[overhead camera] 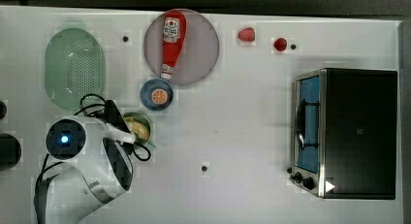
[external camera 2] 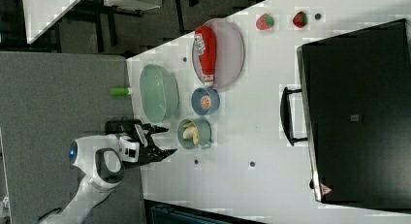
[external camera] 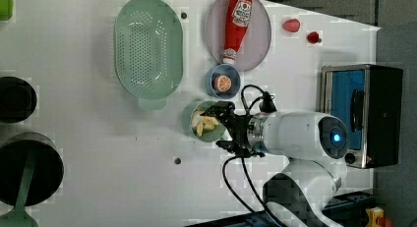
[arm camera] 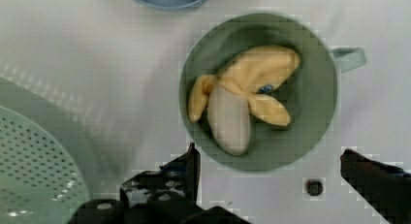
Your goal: Pick Banana and place it in mug.
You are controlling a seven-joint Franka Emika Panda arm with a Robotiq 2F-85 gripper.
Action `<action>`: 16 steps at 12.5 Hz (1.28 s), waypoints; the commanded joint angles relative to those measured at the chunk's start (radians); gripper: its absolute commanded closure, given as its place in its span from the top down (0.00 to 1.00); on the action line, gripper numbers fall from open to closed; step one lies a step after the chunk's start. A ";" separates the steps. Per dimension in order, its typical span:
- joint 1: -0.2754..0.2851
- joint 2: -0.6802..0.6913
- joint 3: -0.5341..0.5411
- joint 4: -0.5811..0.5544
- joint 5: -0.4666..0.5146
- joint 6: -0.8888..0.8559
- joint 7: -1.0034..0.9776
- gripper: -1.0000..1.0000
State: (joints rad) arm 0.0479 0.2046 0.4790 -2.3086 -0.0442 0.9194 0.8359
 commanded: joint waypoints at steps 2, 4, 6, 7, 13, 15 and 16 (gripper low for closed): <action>-0.027 -0.073 -0.021 0.026 -0.002 0.002 0.059 1.00; -0.038 -0.157 -0.055 0.036 -0.002 -0.070 0.044 1.00; -0.049 -0.261 -0.115 0.075 -0.002 -0.246 -0.115 1.00; -0.054 -0.301 -0.152 0.100 -0.002 -0.327 -0.191 1.00; -0.072 -0.405 -0.415 0.281 -0.002 -0.565 -0.607 1.00; -0.073 -0.405 -0.479 0.344 -0.001 -0.636 -0.694 1.00; -0.073 -0.405 -0.499 0.369 -0.001 -0.680 -0.735 1.00</action>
State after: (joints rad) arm -0.0482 -0.2135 -0.0293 -1.9531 -0.0523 0.2427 0.2280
